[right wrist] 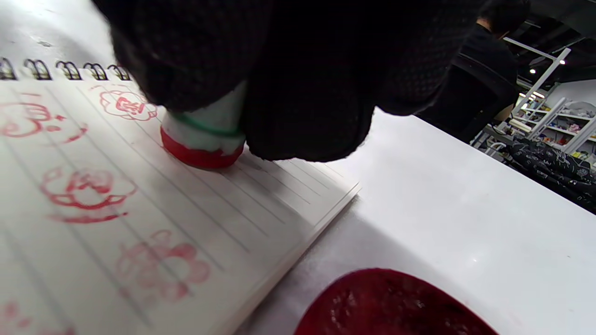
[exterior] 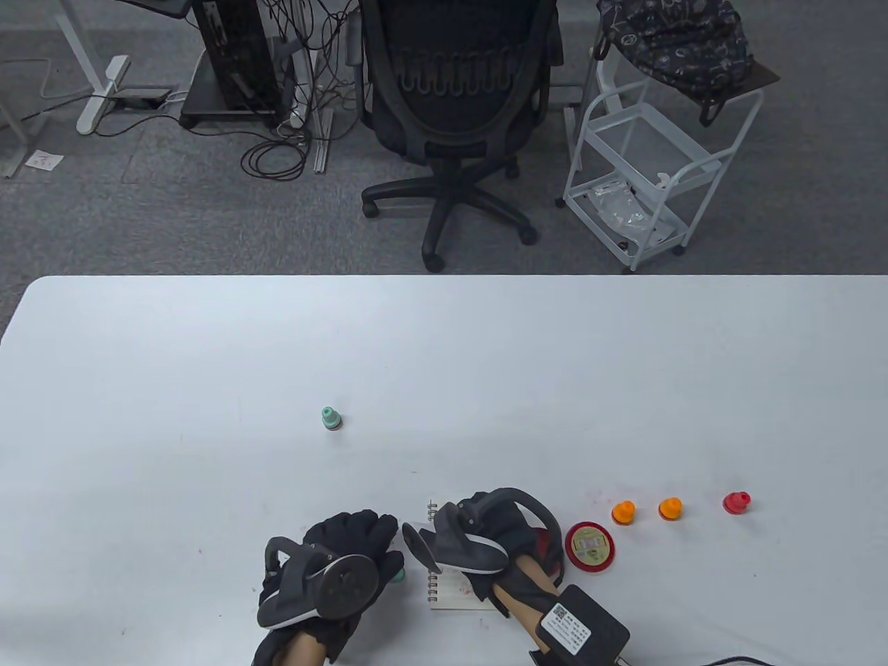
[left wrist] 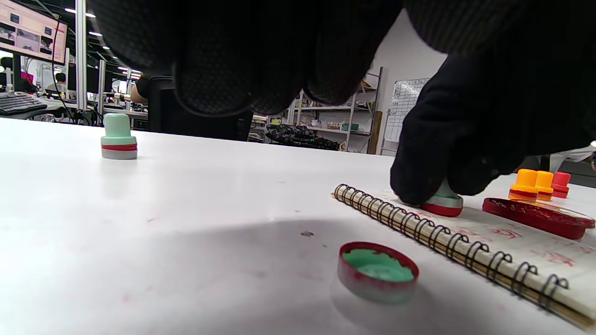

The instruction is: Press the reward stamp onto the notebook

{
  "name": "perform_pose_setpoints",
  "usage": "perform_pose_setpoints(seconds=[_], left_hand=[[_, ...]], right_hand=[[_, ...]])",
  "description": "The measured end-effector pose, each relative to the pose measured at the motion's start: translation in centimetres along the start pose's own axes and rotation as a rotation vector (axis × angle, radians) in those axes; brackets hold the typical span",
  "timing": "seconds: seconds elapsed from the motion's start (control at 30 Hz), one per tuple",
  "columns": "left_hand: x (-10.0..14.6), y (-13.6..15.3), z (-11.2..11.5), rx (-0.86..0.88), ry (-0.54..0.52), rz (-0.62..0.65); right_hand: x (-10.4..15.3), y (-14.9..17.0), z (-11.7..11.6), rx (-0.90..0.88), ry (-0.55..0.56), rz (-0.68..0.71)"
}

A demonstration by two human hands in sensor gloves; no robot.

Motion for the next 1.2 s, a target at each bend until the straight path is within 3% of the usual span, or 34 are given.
perform_pose_setpoints(seconds=[0.47,0.67,0.93,1.2], left_hand=[[-0.2,-0.1,0.3,0.001,0.027,0.011],[-0.3,-0.1,0.6,0.008,0.050,0.006],[-0.2,0.2,0.7,0.044,0.052,-0.003],[-0.3,0.4,0.9,0.058,0.061,0.009]], right_hand=[[-0.7,0.0,0.5,0.000,-0.084,-0.002],[-0.5,0.0,0.4,-0.007,-0.065,-0.005],[1.2,1.7,0.3,-0.083,0.053,0.003],[6.3,6.4,1.7,-0.247,0.292,-0.100]])
Point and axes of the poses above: the tracker on the back of each hand, its own y axis roughly to the little-finger side, its own x axis roughly from the fingertips to the wrist, z = x × y, the point moved 1 cm from there along -x, roughly from the wrist to the fingertips, and after that the axes turned 8 degrees about z, right-handed, at the moved point
